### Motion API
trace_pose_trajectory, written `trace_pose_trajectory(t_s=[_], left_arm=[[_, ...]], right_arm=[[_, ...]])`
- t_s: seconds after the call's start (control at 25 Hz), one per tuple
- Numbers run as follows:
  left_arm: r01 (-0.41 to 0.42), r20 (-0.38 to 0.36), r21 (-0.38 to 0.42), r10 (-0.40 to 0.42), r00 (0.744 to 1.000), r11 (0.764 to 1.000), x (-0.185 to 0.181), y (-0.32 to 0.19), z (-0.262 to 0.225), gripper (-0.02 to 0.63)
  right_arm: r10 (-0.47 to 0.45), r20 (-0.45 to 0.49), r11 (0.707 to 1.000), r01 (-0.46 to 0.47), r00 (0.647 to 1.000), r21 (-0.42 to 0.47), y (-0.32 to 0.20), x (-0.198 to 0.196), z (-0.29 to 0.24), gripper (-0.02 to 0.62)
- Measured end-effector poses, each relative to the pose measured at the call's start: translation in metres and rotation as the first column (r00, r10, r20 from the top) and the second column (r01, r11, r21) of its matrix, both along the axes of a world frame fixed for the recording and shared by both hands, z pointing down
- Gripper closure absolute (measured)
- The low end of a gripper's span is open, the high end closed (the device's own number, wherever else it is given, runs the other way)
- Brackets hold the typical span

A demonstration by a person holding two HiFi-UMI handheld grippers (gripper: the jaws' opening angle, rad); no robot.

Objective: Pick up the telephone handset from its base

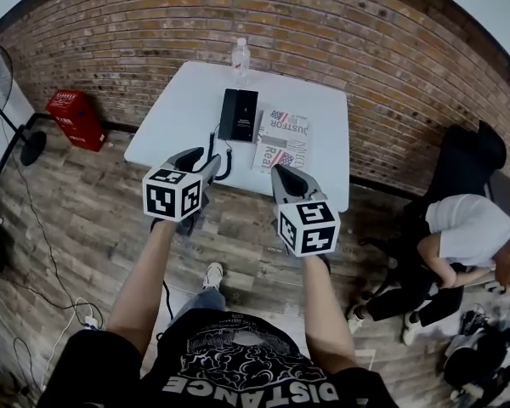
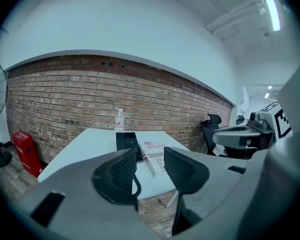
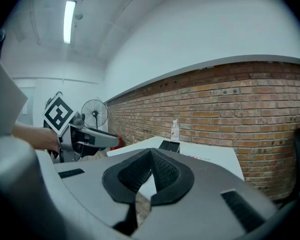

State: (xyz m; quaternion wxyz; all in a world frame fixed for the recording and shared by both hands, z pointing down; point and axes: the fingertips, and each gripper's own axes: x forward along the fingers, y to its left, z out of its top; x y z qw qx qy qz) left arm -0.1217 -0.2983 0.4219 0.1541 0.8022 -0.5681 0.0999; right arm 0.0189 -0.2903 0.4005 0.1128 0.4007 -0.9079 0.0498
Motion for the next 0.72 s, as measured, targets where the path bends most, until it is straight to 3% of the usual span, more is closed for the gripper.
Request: trace_pose_trajectory(t_s=[0.32,0.72], left_arm=[[-0.102,-0.019,-0.069,0.101,0.995,0.992,-0.029,-0.095,0.028,0.446],[-0.213,-0.146,-0.171,0.189,0.971,0.962,-0.054,-0.188,0.074,0.446]], right_arm=[[0.059,-0.026,0.998,-0.059,0.998,-0.026,-0.082,-0.036,0.011,0.596],[0.113,-0.06,0.991,-0.116,0.992,-0.058,-0.154,-0.064,0.032,0.596]])
